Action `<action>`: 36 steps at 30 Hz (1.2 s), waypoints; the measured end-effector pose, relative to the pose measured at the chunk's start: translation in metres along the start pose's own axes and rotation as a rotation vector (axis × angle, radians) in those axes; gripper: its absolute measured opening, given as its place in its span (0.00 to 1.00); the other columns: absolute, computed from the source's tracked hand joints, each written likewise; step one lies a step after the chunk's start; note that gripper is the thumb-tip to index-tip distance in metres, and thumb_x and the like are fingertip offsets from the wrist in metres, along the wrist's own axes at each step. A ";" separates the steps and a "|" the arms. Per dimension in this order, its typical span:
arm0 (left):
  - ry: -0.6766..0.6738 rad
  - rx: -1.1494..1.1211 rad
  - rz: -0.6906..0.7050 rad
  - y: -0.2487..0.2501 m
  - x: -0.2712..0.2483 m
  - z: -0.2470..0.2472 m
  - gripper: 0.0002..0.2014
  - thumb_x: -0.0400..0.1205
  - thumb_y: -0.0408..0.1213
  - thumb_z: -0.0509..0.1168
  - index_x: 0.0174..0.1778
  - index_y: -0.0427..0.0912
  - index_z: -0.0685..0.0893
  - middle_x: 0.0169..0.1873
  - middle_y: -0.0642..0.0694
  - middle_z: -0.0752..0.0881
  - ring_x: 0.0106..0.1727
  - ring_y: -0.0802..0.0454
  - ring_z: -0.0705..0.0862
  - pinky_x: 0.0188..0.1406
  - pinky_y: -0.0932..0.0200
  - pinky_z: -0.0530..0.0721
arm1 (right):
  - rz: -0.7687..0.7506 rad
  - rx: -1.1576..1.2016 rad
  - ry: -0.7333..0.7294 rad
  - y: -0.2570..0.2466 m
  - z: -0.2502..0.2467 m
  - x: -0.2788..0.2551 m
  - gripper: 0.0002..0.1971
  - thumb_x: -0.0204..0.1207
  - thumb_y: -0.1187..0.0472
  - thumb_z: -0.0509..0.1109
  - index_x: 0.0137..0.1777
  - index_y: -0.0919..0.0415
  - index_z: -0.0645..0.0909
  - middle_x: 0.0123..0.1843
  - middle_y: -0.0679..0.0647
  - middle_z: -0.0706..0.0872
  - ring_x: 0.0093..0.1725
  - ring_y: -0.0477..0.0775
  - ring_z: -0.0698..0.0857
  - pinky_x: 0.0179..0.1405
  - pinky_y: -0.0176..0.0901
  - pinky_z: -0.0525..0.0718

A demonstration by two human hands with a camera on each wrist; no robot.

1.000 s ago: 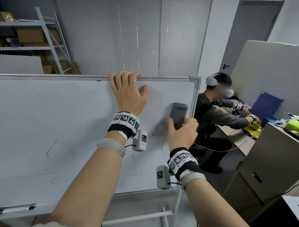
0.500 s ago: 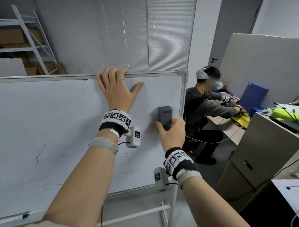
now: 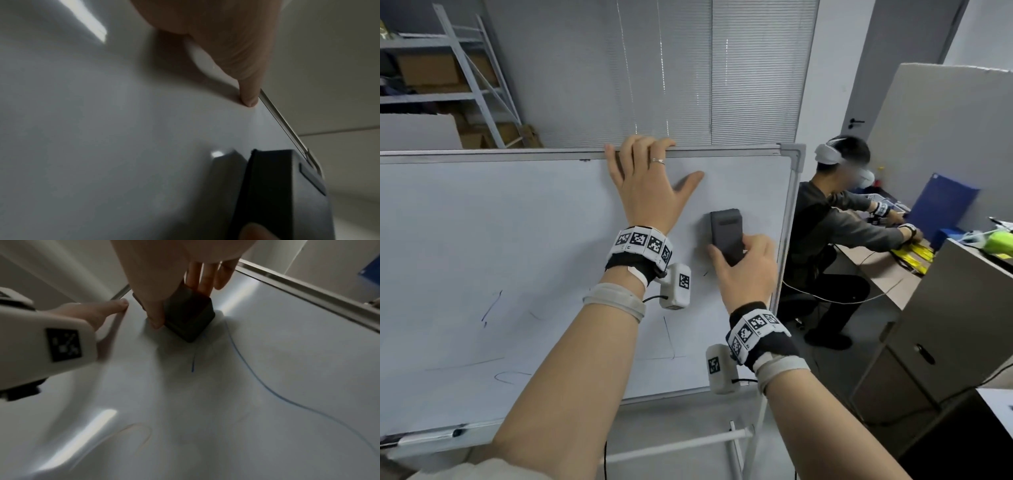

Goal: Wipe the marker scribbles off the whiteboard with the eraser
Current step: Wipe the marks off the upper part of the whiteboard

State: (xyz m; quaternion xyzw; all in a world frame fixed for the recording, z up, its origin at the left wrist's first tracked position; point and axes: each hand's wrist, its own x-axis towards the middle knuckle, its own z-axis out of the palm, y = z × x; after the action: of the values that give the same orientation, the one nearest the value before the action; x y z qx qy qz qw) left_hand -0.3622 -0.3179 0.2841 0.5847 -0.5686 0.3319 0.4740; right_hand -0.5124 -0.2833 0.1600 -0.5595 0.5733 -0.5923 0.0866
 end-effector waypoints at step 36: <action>-0.209 -0.046 0.135 -0.021 0.002 -0.018 0.36 0.69 0.64 0.70 0.71 0.53 0.75 0.64 0.54 0.78 0.74 0.47 0.71 0.85 0.39 0.47 | 0.235 0.051 0.059 -0.012 0.015 -0.018 0.24 0.70 0.41 0.80 0.54 0.54 0.73 0.52 0.50 0.80 0.47 0.51 0.83 0.42 0.47 0.83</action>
State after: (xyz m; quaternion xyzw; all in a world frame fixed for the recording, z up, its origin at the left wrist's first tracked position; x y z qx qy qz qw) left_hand -0.3390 -0.3036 0.2887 0.5654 -0.6604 0.2873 0.4021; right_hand -0.4883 -0.2749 0.1553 -0.4682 0.6220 -0.6087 0.1528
